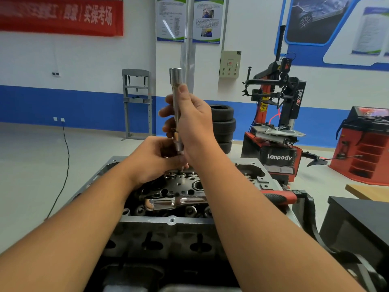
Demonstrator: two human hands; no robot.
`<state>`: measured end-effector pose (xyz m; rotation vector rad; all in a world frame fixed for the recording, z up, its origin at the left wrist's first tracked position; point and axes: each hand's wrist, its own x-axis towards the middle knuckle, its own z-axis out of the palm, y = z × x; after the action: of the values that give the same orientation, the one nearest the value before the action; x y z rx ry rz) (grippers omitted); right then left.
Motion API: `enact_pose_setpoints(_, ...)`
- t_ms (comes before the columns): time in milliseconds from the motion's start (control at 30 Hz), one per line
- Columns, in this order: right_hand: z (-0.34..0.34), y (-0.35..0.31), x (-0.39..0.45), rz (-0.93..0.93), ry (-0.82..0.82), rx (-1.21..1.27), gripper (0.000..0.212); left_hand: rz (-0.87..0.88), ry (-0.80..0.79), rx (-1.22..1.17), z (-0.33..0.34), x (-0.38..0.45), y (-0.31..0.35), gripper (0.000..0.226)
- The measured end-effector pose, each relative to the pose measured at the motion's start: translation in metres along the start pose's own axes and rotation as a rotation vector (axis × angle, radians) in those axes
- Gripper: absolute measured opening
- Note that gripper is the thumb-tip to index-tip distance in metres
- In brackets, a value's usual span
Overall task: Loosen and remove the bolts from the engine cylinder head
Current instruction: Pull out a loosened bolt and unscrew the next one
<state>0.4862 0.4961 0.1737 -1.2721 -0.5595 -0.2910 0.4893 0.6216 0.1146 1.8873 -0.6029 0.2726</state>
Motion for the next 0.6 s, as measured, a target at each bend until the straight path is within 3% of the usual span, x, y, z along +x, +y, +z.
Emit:
enact_pose_setpoints(100,-0.0013,-0.0001,-0.001,-0.041,0.036,0.003,0.028,0.017,0.026,0.02,0.0018,-0.0002,0.0024,0.013)
enact_pose_setpoints(300,-0.0014,0.0004,0.001,-0.022,0.026,0.028,0.038,-0.015,-0.041,-0.039,0.0001,-0.002,0.0017,0.012)
enact_pose_setpoints(467,-0.0025,0.0034,0.002,-0.073,0.046,-0.001,0.028,-0.012,0.0,-0.023,0.0006,-0.0011,0.0029,0.009)
enact_pose_setpoints(600,-0.0025,0.0005,0.0022,-0.035,0.054,0.002,0.039,-0.009,-0.073,-0.005,0.0006,-0.0035,0.0038,0.023)
